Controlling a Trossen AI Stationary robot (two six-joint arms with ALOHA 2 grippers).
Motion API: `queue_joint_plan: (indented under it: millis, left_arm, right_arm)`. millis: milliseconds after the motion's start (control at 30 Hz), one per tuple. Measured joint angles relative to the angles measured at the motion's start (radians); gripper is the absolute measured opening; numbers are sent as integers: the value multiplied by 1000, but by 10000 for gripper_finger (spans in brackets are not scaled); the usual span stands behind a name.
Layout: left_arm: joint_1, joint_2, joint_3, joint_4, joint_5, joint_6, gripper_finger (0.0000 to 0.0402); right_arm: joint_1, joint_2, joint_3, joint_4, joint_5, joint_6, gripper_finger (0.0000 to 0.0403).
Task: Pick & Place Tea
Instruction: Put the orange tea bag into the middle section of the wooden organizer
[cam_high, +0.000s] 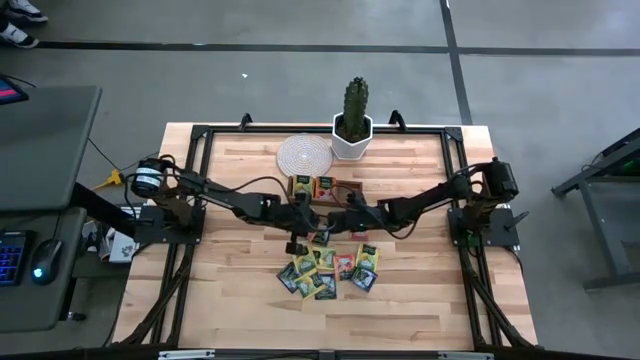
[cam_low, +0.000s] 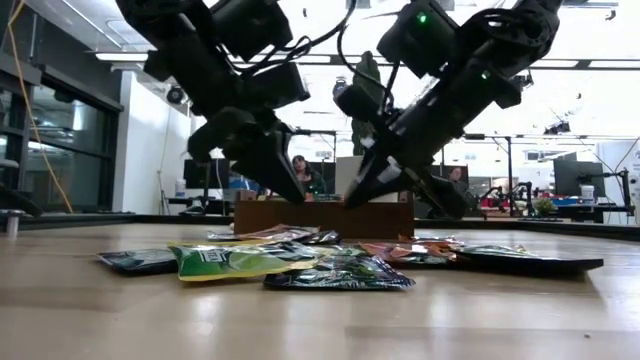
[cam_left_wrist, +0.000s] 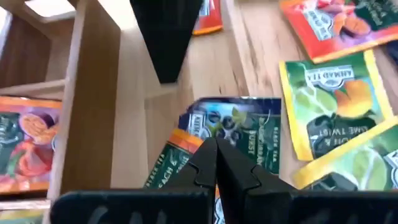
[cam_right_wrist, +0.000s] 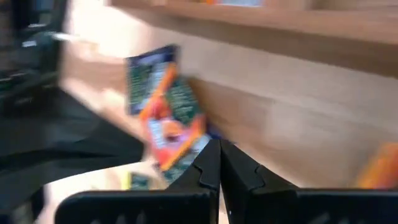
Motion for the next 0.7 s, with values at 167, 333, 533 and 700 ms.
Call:
queue_joint_plan:
  millis: [167, 333, 533, 700]
  left_arm:
    - [0, 21, 1, -54, -4, -48, 1]
    - [0, 50, 2, -145, -30, -67, 1]
    - [-1, 71, 6, -137, -36, -96, 1]
    - [0, 74, 4, -95, -28, -78, 1]
  right_arm:
    - [-15, 0, 0, 74, -44, -34, 12]
    - [-20, 0, 0, 101, -29, -28, 32]
    - [-20, 0, 0, 110, -22, -31, 47]
    - [-21, 7, 0, 132, -26, -53, 70]
